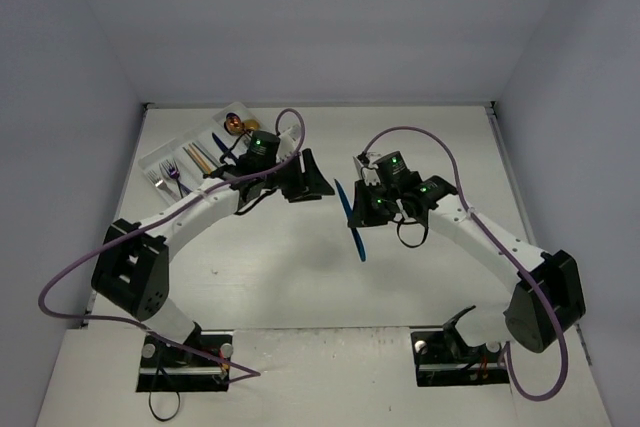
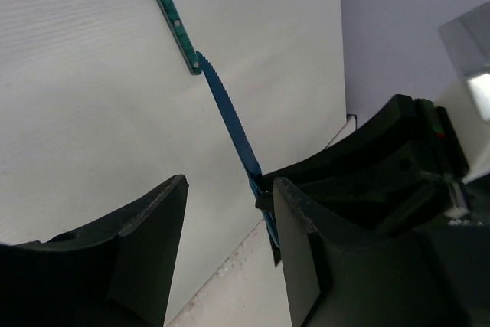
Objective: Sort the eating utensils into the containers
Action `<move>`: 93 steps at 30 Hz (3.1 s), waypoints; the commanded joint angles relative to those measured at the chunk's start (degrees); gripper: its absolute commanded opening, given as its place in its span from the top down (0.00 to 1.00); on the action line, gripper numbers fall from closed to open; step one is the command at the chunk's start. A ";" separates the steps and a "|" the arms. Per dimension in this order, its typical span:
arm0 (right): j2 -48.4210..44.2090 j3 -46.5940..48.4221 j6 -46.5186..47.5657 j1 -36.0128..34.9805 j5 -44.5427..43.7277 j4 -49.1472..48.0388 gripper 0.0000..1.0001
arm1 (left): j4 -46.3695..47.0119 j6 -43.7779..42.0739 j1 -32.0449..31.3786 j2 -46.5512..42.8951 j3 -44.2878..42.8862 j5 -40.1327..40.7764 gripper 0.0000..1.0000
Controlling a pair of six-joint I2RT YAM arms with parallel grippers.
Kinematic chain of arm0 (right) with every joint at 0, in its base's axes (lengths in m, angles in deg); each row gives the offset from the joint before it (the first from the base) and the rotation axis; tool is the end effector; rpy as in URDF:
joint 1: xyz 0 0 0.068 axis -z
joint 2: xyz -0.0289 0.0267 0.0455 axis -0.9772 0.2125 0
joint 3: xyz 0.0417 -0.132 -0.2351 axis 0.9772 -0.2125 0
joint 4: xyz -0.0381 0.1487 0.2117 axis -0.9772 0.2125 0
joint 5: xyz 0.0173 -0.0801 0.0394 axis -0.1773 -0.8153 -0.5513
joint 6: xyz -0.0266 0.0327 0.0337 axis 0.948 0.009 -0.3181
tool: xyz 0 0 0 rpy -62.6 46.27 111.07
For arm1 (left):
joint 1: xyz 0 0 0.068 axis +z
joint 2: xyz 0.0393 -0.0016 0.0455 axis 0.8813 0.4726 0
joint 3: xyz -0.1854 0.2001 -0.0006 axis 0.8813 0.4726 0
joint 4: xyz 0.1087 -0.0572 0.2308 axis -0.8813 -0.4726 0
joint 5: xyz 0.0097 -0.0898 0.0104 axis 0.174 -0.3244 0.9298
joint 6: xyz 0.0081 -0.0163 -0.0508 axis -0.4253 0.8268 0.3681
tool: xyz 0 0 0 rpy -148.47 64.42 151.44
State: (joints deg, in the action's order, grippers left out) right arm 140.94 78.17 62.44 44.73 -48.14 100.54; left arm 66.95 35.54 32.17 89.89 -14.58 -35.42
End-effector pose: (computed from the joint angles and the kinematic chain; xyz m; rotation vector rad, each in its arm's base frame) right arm 0.2441 0.1726 0.2776 -0.4009 2.3463 0.8784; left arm 0.2998 -0.1948 0.2862 0.0382 2.3457 -1.4302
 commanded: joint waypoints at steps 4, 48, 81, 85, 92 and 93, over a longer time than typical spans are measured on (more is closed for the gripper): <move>-4.16 4.95 2.03 -1.61 -1.59 -1.59 1.00 | 11.56 5.28 -3.30 1.92 -2.79 0.62 0.55; -7.47 2.64 0.37 1.02 -11.35 -3.25 0.17 | -1.76 -12.51 35.88 16.54 -17.56 -5.94 1.00; 17.61 9.55 1.18 4.67 -28.84 -2.89 0.20 | -25.03 -25.44 33.00 14.15 -30.95 17.78 0.41; 22.77 11.20 1.23 4.79 -30.23 -2.97 0.21 | -25.16 -25.07 25.64 4.52 -22.15 19.28 0.41; 29.94 13.08 2.57 4.87 -30.39 -3.26 0.45 | -27.19 -23.60 14.38 -7.29 -10.93 21.53 0.41; 30.61 13.30 2.63 4.87 -30.22 -3.31 0.51 | -27.19 -23.09 13.03 -9.18 -9.87 21.98 0.41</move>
State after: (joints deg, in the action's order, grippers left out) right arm 170.21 88.13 64.30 49.26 -76.46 97.49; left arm 40.68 11.64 49.03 88.52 -27.07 -16.27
